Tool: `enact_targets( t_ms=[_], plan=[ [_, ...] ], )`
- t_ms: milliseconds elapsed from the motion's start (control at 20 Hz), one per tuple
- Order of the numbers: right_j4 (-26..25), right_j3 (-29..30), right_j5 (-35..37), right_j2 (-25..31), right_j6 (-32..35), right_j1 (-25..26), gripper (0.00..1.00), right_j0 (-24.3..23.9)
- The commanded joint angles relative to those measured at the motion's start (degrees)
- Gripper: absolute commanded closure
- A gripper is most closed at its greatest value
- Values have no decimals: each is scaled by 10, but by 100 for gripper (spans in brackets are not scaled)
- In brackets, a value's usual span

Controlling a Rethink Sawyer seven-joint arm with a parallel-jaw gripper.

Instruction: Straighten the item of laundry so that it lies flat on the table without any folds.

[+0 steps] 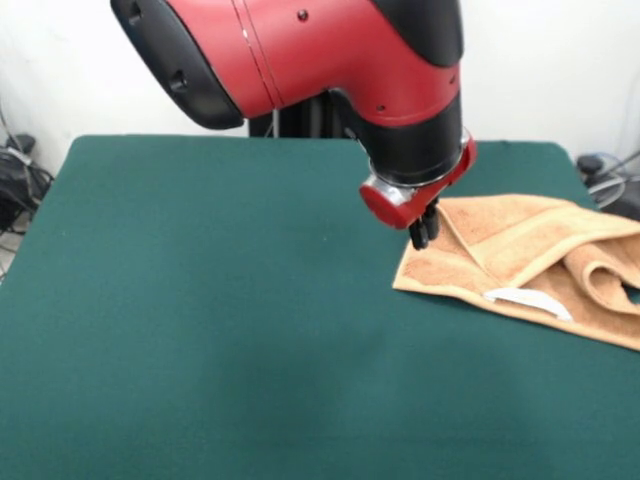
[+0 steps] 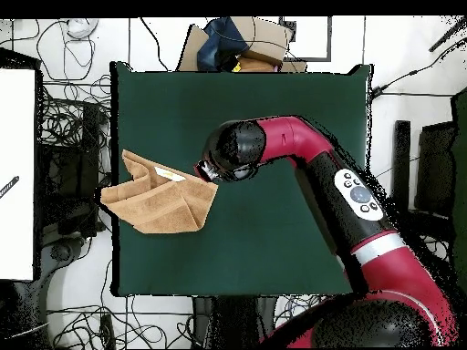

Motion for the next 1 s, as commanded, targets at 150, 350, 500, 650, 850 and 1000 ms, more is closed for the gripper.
enact_targets(
  t_ms=[150,350,500,650,850,1000],
  plan=[
    [-47,-26,-20,-29,-81,24,100,17],
    [-50,-24,-30,-22,-84,31,100,12],
    [-35,-39,0,-19,-99,53,100,15],
    [-41,-41,-8,-17,-111,66,100,13],
    [-41,-50,1,-13,-123,78,100,13],
    [-36,-61,11,-11,-130,88,100,17]
  ],
)
